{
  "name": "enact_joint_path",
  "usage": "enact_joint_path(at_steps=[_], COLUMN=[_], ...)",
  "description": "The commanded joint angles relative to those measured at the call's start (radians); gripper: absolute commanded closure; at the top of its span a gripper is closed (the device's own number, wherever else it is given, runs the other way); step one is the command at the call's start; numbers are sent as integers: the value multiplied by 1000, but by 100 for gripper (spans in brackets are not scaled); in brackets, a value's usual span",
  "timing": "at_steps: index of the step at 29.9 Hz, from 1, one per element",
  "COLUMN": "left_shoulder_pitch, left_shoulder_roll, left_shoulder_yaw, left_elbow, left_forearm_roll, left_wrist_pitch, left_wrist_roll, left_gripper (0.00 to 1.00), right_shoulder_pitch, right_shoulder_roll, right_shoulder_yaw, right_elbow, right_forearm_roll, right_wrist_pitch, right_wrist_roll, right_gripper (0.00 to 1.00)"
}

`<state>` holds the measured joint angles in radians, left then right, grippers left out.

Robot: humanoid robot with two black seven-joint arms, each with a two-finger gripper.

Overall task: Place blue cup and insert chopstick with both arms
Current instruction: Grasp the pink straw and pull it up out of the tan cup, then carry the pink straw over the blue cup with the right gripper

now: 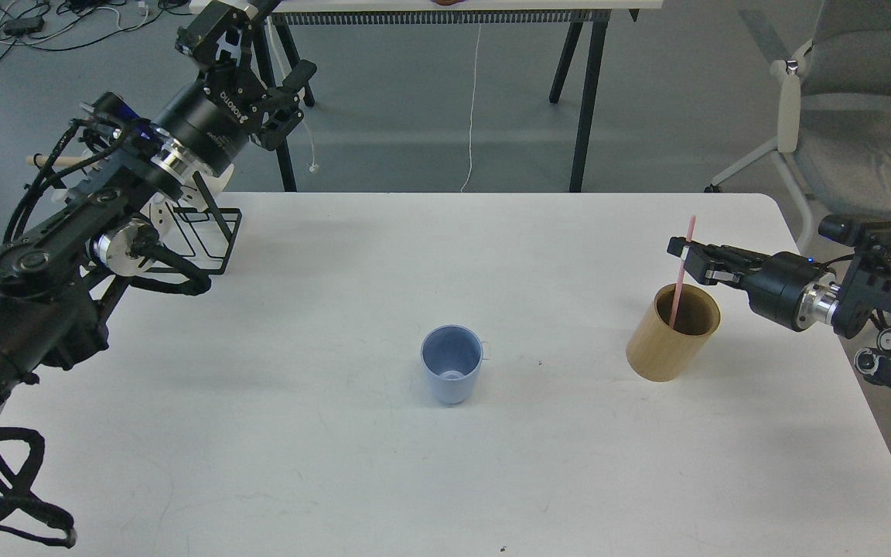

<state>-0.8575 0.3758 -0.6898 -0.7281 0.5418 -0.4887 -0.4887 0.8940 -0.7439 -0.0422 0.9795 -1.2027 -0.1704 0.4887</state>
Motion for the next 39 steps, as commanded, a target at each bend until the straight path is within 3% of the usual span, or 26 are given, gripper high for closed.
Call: enact_joint_path(at_steps=[1, 12, 24, 31, 35, 39], left_shoulder_pitch=[0, -1, 15, 44, 67, 92], left_shoulder_roll=[-3, -29, -43, -46, -60, -60], left_shoulder_yaw=[-1, -1, 6, 15, 26, 33], left_elbow=[3, 6, 18, 90, 110, 119], left_forearm_roll=[0, 1, 3, 4, 6, 9], left_wrist_pitch=[0, 0, 0, 0, 0, 0], left_wrist_roll=[0, 0, 0, 0, 0, 0], left_gripper=[9, 9, 9, 7, 6, 6], right_shoulder_pitch=[3, 62, 213, 370, 456, 496], right_shoulder_roll=[-6, -74, -255, -359, -333, -171], right_shoulder_yaw=[1, 1, 2, 5, 5, -2], right_elbow=[1, 30, 245, 370, 424, 409], right_forearm_roll=[0, -3, -1, -4, -52, -147], right_wrist_pitch=[0, 8, 22, 81, 103, 106], right_wrist_roll=[0, 0, 0, 0, 0, 0], right_gripper=[90, 92, 92, 92, 93, 93])
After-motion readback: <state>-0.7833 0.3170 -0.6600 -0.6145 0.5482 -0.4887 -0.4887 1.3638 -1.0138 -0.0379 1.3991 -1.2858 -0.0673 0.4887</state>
